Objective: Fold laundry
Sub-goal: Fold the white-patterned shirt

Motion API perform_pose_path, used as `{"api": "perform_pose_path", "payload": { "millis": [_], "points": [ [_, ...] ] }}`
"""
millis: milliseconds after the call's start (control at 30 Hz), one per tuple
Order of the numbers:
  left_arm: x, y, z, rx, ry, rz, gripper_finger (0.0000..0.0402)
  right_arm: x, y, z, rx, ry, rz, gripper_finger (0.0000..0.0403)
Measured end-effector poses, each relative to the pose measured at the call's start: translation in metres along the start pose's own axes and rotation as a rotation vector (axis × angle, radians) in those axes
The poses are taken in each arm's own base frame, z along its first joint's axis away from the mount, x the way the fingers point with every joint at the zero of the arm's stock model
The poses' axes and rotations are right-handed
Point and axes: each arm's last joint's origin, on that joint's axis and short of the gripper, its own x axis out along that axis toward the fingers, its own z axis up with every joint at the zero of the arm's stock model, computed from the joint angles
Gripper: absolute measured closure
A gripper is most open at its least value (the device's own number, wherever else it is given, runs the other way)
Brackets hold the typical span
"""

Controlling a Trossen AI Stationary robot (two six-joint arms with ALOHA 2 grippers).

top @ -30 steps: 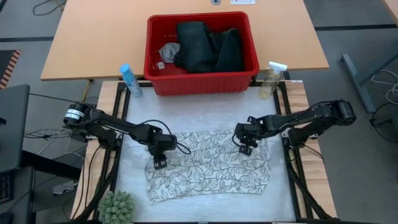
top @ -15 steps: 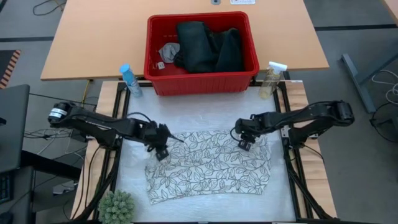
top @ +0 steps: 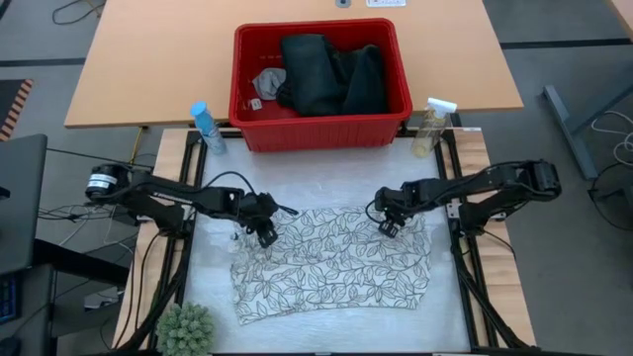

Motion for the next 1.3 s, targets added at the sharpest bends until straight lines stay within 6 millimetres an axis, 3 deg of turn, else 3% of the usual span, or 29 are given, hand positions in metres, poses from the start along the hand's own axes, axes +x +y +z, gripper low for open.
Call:
{"api": "perform_pose_path", "payload": {
  "millis": [267, 467, 767, 933, 1133, 1300],
  "points": [
    [0.001, 0.003, 0.002, 0.028, -0.024, 0.036, 0.0399, -0.002, -0.005, -0.009, 0.119, 0.050, -0.101, 0.0389],
    [0.002, 0.004, 0.004, 0.022, -0.041, 0.018, 0.0400, -0.003, -0.009, -0.017, 0.271, 0.118, -0.165, 0.0383],
    [0.012, 0.005, 0.007, -0.001, 0.001, -0.071, 0.0400, -0.004, -0.008, -0.022, 0.289, 0.157, -0.170, 0.0379],
    [0.021, 0.005, 0.006, -0.013, 0.016, -0.068, 0.0400, -0.005, -0.007, -0.034, 0.306, 0.223, -0.221, 0.0385],
    [0.035, 0.005, 0.003, -0.012, 0.067, -0.079, 0.0400, 0.011, -0.016, -0.054, 0.326, 0.312, -0.207, 0.0379],
    [0.041, 0.008, 0.001, 0.019, 0.091, -0.065, 0.0400, 0.010, -0.029, -0.066, 0.360, 0.388, -0.343, 0.0383]
  ]
}}
